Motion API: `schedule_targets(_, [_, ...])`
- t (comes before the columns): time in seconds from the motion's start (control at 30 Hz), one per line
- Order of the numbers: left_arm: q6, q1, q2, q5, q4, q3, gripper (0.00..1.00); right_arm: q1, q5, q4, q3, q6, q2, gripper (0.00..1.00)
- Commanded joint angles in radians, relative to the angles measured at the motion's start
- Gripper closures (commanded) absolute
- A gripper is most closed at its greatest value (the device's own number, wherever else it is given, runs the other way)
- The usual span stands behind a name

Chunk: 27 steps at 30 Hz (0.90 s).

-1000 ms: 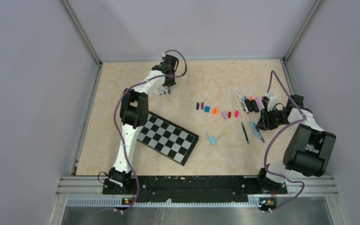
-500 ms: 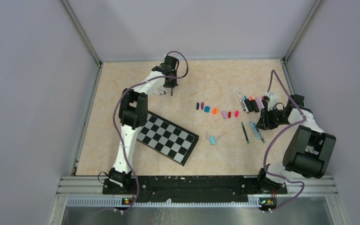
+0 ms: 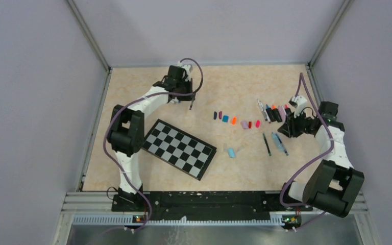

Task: Open the pen caps
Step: Pick up the pen from the center of the board.

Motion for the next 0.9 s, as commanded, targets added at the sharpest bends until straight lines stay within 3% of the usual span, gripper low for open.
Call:
schedule_targets(0.0, [-0.027,-0.003,-0.235,0.244,0.28,-0.208,1.0,-0.009,-0.195,0.042,-0.021,-0.025,-0.126,0.68])
schedule_targets(0.1, [-0.093,-0.013,-0.33,0.343,0.359,-0.32,1.0,-0.008,-0.355,0.057,-0.023,-0.006,-0.157,0.65])
schedule_targets(0.23, [-0.212,-0.04,-0.464,0.44,0.602,-0.489,1.0,0.016,-0.562,0.031,0.004,-0.012,-0.144,0.6])
schedule_targets(0.4, [-0.377,-0.114,-0.566,0.453,0.908,-0.665,1.0,0.165,-0.58,0.019,0.088,0.066,-0.113,0.59])
schedule_targets(0.57, [-0.484,-0.207,-0.579,0.4,1.112,-0.746,1.0,0.31,-0.584,0.276,0.11,0.468,-0.101,0.55])
schedule_targets(0.73, [-0.51,-0.296,-0.57,0.294,1.216,-0.771,1.0,0.429,-0.582,0.446,0.102,0.763,-0.08,0.46])
schedule_targets(0.87, [-0.492,-0.358,-0.569,0.194,1.229,-0.768,1.0,0.491,-0.551,0.802,-0.006,1.147,-0.073,0.43])
